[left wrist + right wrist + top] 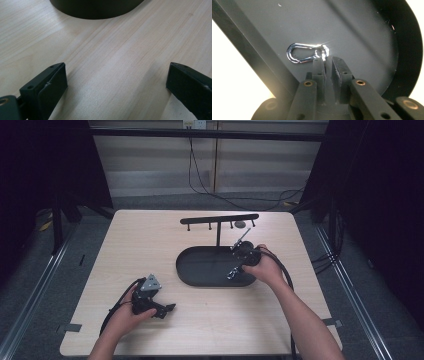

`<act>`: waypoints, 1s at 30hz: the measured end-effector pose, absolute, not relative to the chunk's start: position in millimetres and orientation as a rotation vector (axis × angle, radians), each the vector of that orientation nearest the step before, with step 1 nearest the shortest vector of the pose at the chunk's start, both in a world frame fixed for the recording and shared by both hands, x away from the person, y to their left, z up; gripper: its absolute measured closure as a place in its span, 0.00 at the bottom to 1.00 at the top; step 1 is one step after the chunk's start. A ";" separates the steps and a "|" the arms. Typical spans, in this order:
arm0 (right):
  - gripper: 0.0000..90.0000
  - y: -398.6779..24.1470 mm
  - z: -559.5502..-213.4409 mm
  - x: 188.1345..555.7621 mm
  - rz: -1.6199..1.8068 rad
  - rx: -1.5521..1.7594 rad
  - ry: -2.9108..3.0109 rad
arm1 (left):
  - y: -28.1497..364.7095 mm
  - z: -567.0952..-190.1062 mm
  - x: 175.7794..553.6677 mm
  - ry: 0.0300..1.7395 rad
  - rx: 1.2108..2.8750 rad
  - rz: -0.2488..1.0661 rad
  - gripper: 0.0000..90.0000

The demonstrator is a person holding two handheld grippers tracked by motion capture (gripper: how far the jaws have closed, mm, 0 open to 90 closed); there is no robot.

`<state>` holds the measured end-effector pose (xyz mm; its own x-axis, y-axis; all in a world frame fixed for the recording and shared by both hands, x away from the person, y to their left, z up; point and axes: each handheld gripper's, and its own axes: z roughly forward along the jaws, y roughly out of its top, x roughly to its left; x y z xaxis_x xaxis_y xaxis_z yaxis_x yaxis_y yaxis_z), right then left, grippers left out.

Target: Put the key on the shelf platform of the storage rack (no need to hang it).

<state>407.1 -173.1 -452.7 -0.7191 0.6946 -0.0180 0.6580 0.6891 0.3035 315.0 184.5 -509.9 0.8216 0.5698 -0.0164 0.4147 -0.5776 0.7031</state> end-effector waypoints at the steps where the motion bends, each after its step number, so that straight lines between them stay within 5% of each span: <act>1: 0.88 -173.6 -452.5 407.1 0.422 1.120 2.764 | 184.5 -509.9 315.0 0.718 2.267 0.273 0.03; 12: 0.79 -175.5 -450.2 406.8 0.433 1.132 2.750 | 184.4 -510.0 315.0 0.718 2.267 0.273 0.03; 30: 0.49 -179.7 -446.0 405.5 0.487 1.208 2.730 | 184.4 -510.0 314.9 0.719 2.266 0.274 0.03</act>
<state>405.5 -179.7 -446.0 -0.6753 0.7372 0.0232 0.6998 0.6305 0.3358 314.9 184.4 -510.0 0.8207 0.5711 -0.0167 0.4151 -0.5759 0.7043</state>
